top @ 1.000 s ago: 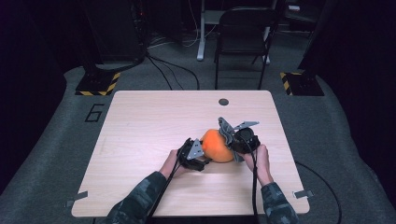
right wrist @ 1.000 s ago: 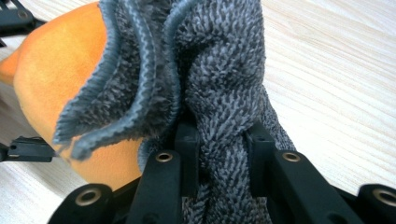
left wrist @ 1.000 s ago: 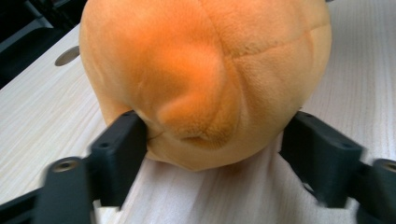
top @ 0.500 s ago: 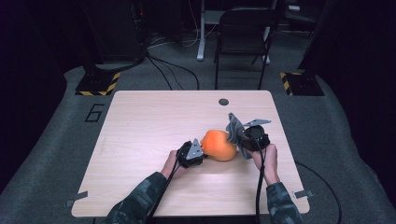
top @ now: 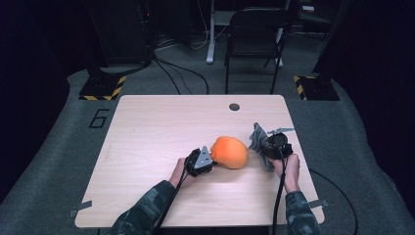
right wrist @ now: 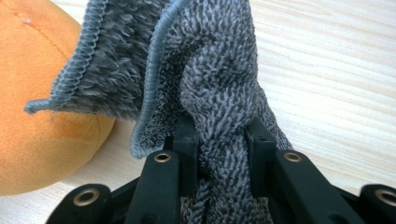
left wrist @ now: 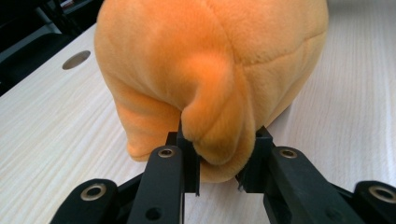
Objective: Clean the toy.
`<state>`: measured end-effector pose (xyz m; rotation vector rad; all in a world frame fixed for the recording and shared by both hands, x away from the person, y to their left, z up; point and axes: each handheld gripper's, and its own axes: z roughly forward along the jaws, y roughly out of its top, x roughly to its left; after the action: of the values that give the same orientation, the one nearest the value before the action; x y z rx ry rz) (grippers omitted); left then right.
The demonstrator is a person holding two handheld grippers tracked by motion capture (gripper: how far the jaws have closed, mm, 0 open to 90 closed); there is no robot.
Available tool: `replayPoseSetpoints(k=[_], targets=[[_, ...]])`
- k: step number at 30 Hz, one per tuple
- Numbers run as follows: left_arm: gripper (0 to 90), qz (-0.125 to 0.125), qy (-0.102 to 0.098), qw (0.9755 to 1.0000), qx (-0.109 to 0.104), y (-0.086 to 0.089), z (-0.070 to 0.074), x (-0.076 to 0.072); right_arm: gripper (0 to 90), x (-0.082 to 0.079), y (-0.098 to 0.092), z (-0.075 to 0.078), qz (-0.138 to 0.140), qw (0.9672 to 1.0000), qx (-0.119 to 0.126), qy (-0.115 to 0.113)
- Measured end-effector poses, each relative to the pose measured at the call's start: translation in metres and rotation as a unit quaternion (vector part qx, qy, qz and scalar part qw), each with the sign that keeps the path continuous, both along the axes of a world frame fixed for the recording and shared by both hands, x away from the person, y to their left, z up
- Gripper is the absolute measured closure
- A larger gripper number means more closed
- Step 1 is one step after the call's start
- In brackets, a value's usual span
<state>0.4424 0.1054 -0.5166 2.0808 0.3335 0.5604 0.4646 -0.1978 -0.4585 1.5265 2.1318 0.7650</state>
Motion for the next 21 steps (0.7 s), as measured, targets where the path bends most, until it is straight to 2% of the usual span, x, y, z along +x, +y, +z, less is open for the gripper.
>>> replayPoseSetpoints(k=[3, 7, 9, 12, 15, 16, 17, 19, 21], targets=[[75.2, 0.003, 0.021, 0.9994, -0.028, 0.002, 0.009, 0.001, 71.1, 0.0, -0.001, 0.001, 0.0, 1.0, -0.001, -0.004], [75.3, -0.003, 0.048, 0.9979, -0.044, 0.002, 0.026, -0.002, 71.1, -0.001, -0.004, 0.003, -0.008, 1.0, 0.003, -0.002], [75.2, -0.002, 0.063, 0.9967, -0.05, 0.001, 0.035, -0.005, 71.1, -0.001, -0.006, 0.004, -0.009, 0.9999, 0.006, -0.005], [75.0, 0.0, 0.097, 0.9936, -0.058, 0.001, 0.048, -0.007, 71.1, -0.002, -0.009, 0.007, -0.014, 0.9998, 0.01, -0.007], [75.0, 0.013, 0.13, 0.9897, -0.058, 0.001, 0.057, -0.007, 71.1, -0.003, -0.011, 0.01, -0.015, 0.9997, 0.012, -0.013], [74.9, 0.018, 0.151, 0.9864, -0.062, 0.001, 0.059, -0.006, 71.2, -0.003, -0.011, 0.01, -0.015, 0.9997, 0.012, -0.014], [74.9, 0.025, 0.161, 0.9846, -0.064, 0.002, 0.059, -0.005, 71.2, -0.004, -0.012, 0.012, -0.015, 0.9997, 0.013, -0.017], [74.8, 0.036, 0.186, 0.9795, -0.069, 0.003, 0.061, -0.004, 71.2, -0.005, -0.012, 0.015, -0.013, 0.9996, 0.014, -0.019], [74.8, 0.048, 0.212, 0.9732, -0.076, 0.004, 0.061, -0.001, 71.2, -0.006, -0.011, 0.018, -0.012, 0.9996, 0.016, -0.022]])
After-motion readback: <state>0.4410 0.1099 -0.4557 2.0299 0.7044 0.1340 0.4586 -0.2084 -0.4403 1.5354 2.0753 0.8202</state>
